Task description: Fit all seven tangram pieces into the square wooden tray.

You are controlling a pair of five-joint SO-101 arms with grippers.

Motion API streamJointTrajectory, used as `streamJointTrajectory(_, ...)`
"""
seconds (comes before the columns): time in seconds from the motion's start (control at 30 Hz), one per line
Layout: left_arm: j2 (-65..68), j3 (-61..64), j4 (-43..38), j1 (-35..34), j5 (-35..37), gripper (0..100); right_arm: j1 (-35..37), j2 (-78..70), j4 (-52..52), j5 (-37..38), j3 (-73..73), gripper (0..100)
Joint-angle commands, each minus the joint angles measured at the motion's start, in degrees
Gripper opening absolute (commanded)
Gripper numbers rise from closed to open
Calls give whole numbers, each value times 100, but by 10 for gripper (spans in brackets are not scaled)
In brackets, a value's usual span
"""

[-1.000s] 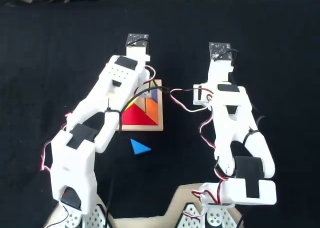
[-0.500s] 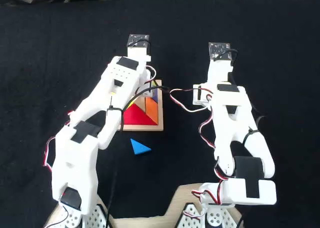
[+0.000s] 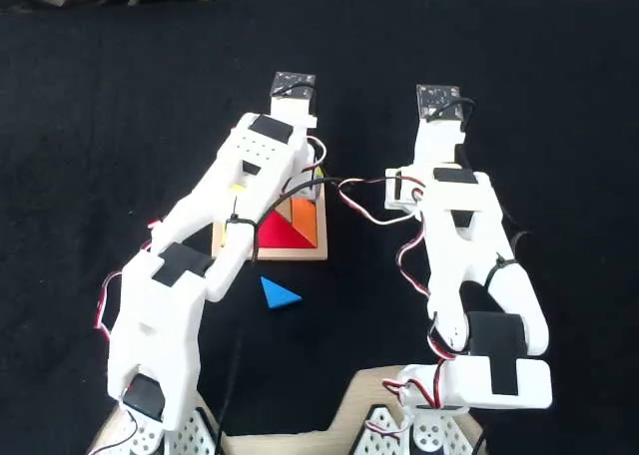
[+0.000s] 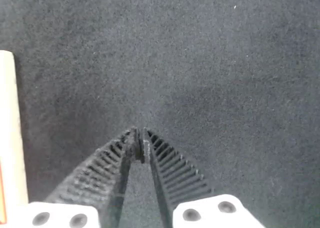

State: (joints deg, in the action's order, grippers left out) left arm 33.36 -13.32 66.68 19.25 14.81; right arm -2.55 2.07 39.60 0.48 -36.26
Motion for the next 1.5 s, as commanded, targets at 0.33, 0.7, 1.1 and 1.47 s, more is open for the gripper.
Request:
streamJointTrajectory(0.33,-835,-998,958,-215,-70,195,88,13,-62,-18,303,11)
streamJointTrajectory(0.7,-105,-646,466,-1270,-870,195,88,13,-62,-18,303,11)
streamJointTrajectory(1.1,255,-699,404,-884,-844,195,88,13,-88,-18,303,11)
streamJointTrajectory(1.47,255,-708,642,-488,-835,195,88,13,-70,-18,303,11)
